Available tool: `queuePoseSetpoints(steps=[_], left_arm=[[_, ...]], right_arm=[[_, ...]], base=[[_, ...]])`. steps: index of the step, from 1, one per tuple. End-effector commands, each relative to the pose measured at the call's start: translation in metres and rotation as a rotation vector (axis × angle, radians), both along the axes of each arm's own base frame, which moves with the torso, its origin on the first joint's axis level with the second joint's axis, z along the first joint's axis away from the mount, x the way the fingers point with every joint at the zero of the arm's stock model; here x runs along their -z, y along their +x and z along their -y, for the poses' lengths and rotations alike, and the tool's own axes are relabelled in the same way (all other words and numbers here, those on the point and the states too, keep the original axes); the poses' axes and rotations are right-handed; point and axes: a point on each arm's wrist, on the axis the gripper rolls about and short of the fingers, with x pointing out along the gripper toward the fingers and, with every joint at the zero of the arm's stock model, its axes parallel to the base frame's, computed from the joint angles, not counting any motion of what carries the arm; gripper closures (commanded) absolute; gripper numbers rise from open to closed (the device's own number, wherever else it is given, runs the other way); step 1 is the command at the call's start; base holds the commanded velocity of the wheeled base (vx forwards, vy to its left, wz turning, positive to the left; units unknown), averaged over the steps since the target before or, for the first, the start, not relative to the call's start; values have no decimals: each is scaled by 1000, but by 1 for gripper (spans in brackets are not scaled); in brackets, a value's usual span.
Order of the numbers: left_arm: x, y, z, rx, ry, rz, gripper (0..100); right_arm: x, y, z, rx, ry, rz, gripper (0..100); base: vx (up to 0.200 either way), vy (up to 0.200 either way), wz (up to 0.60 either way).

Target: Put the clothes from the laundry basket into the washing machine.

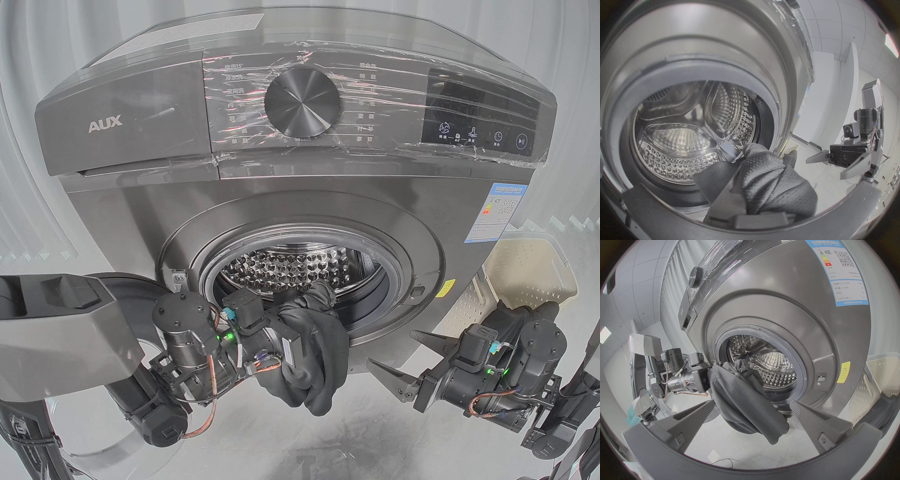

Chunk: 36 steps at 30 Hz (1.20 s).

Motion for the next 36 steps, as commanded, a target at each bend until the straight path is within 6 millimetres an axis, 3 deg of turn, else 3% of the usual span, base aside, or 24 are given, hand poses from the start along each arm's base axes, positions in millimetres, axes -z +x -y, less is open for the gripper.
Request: queuePoseSetpoints(steps=[1, 23, 36], left_arm=[[15, 16, 11, -1, -6, -20, 100], [37, 90, 43, -134, -96, 82, 100], [52, 124, 52, -227, -53, 28, 100]], right_arm=[[0, 0, -1, -2, -1, -1, 0], [1, 1, -1, -1, -1, -1, 0], [1, 2, -2, -1, 0, -3, 0]], base=[[0, 0, 0], [0, 0, 0], [0, 0, 0]])
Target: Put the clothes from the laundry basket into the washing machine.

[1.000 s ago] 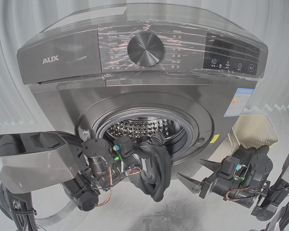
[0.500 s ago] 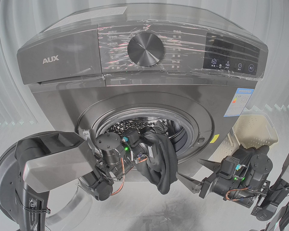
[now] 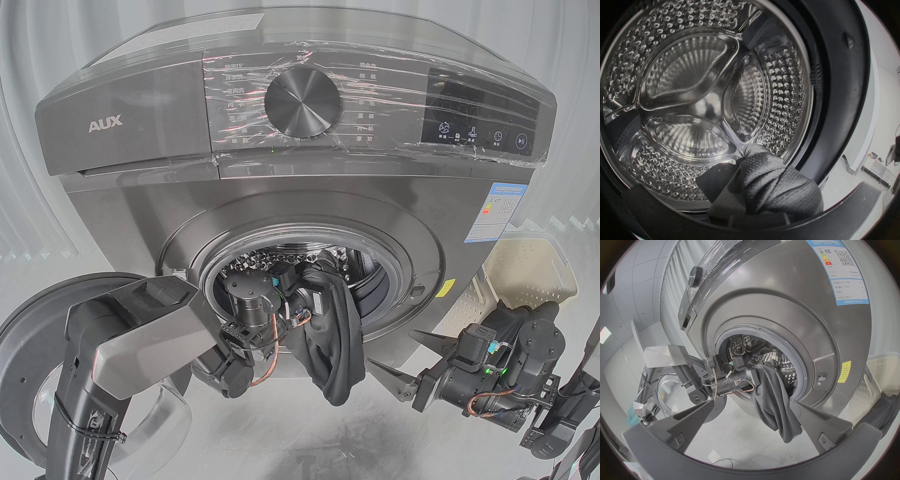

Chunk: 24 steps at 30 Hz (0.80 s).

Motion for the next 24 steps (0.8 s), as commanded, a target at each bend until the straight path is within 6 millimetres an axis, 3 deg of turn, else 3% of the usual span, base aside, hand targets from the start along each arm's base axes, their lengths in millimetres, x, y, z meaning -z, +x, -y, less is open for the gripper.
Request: queuePoseSetpoints(steps=[1, 11, 15, 24], left_arm=[[10, 14, 5, -16, 11, -17, 100], [17, 54, 14, -88, 37, -50, 100], [8, 79, 11, -198, 5, -27, 100], [-15, 100, -4, -265, -40, 9, 100]], right_arm=[[1, 0, -1, -1, -1, -2, 0], [2, 0, 0, -1, -4, -6, 0], [1, 1, 0, 1, -3, -5, 0], [1, 0, -1, -1, -3, -2, 0]], base=[[0, 0, 0], [0, 0, 0], [0, 0, 0], [0, 0, 0]])
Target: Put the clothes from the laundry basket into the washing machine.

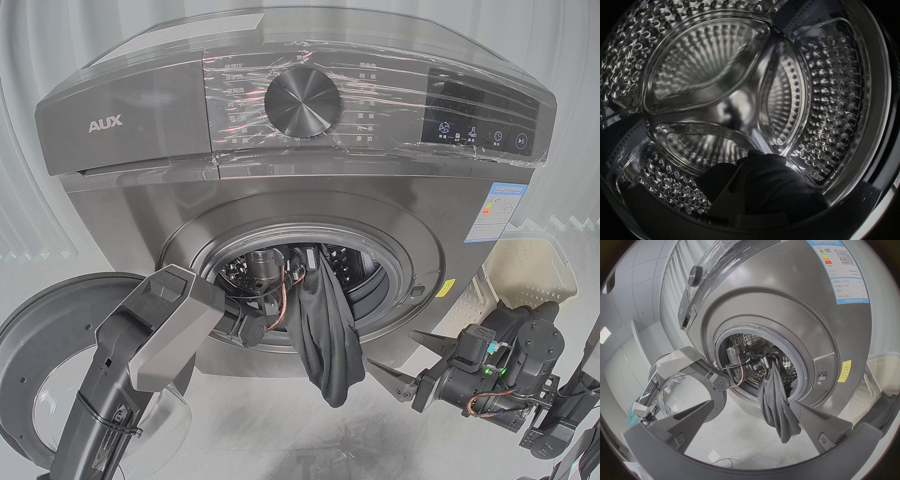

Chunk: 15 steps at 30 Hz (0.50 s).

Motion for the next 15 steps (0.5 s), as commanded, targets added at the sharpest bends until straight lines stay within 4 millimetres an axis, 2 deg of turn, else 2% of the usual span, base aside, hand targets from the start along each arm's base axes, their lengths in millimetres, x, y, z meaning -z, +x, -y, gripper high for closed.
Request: queuePoseSetpoints(steps=[1, 5, 15], left_arm=[[-2, 11, -8, -30, -17, 11, 100], [-5, 13, -9, -38, -28, 9, 100], [8, 13, -10, -42, -9, -20, 100]], right_arm=[[0, 0, 0, -1, 0, -1, 0], [1, 0, 0, -1, -2, -3, 0], [3, 0, -1, -2, -7, -9, 0]], base=[[0, 0, 0], [0, 0, 0], [0, 0, 0]])
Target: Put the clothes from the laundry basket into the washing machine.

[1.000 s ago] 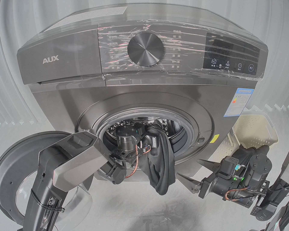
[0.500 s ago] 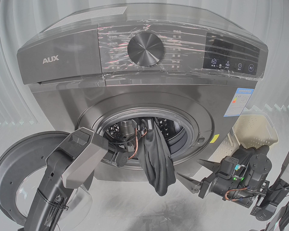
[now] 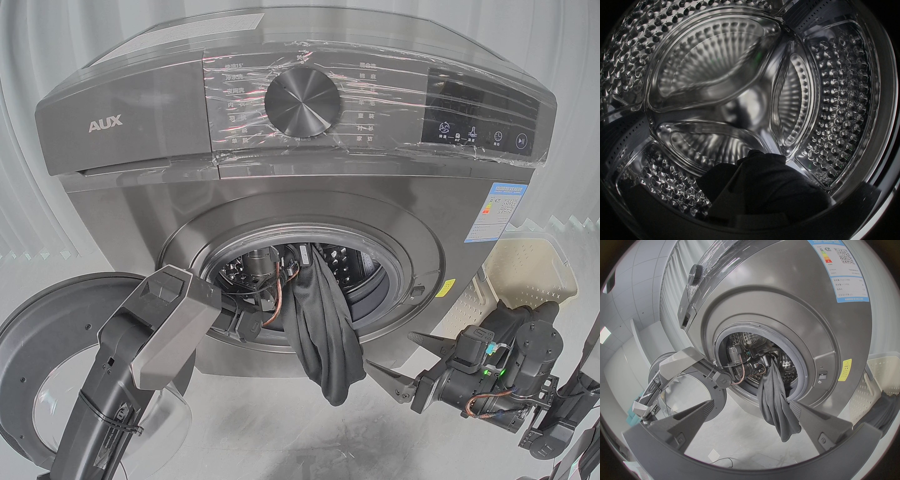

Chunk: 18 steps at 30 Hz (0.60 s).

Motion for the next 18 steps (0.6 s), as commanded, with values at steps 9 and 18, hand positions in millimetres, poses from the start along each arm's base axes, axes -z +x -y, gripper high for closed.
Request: queuePoseSetpoints(steps=[9, 18], left_arm=[[28, -8, 2, 9, 69, -119, 0], [46, -29, 4, 31, 140, -199, 0]], right_arm=[[1, 1, -1, 0, -2, -3, 0], [1, 1, -1, -1, -2, -1, 0]], base=[[0, 0, 0], [0, 0, 0]])
